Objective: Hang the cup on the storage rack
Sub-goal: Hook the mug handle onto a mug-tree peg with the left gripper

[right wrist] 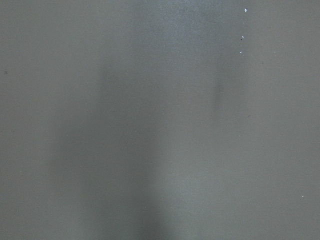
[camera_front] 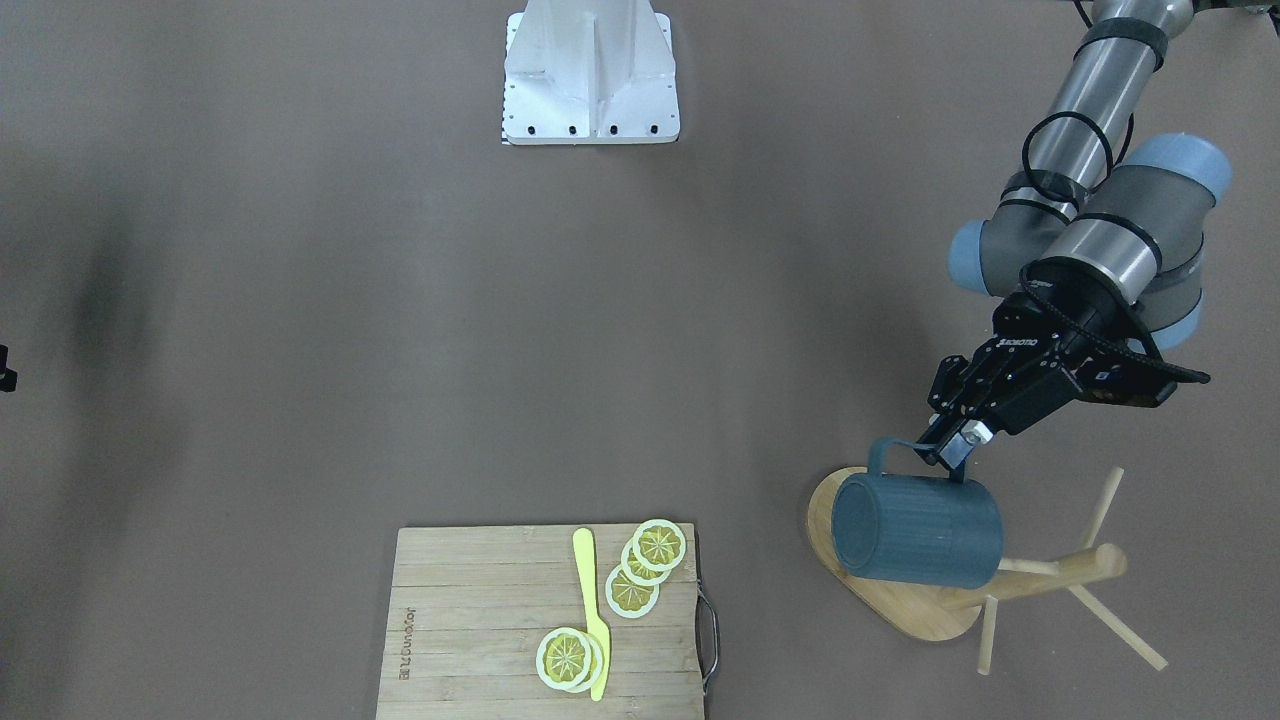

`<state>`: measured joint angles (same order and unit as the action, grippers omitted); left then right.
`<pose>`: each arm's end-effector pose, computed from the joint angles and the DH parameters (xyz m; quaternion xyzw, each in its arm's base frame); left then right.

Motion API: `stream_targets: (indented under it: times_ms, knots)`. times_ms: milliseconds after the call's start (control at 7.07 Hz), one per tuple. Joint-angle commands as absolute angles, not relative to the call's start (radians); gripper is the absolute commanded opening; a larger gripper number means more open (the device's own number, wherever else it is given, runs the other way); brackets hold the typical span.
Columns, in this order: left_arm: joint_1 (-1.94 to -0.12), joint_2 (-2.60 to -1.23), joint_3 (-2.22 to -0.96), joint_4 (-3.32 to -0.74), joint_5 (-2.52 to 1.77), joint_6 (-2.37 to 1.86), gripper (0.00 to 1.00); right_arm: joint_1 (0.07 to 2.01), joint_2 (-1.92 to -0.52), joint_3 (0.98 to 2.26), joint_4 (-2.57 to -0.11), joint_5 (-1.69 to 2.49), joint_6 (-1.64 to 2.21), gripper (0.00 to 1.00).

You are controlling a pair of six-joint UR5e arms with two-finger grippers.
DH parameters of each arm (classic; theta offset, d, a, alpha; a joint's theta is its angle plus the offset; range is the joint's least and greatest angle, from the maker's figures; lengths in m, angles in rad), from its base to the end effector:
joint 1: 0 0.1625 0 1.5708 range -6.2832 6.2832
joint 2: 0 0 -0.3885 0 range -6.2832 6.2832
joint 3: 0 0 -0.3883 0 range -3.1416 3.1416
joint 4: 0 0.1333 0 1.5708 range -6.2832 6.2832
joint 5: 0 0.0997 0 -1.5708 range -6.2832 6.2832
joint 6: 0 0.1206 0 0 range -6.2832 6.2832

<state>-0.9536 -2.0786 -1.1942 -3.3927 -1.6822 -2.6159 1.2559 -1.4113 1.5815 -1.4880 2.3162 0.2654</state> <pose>0.2772 -0.5977 0.3140 -0.0690 0.8250 -0.4452 0.3411 -0.1254 -0.5514 0.5411 0.0092 -0.3797 -0.0688 0.9225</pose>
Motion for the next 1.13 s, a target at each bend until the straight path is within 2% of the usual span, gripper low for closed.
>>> stream_targets:
  times_ms: [0, 283, 990]
  knots:
    - [-0.956, -2.091, -1.157, -3.424, -1.654, -2.673, 0.0, 1.256, -1.411, 1.582, -1.488, 2.316, 0.265, 1.0]
    - [-0.956, -2.089, -1.106, -3.486, -1.64, -2.707, 0.0, 1.256, -1.411, 1.582, -1.489, 2.318, 0.265, 1.0]
    - [-0.957, -2.08, -1.075, -3.517, -1.589, -2.826, 0.0, 1.258, -1.411, 1.583, -1.489, 2.327, 0.267, 1.0]
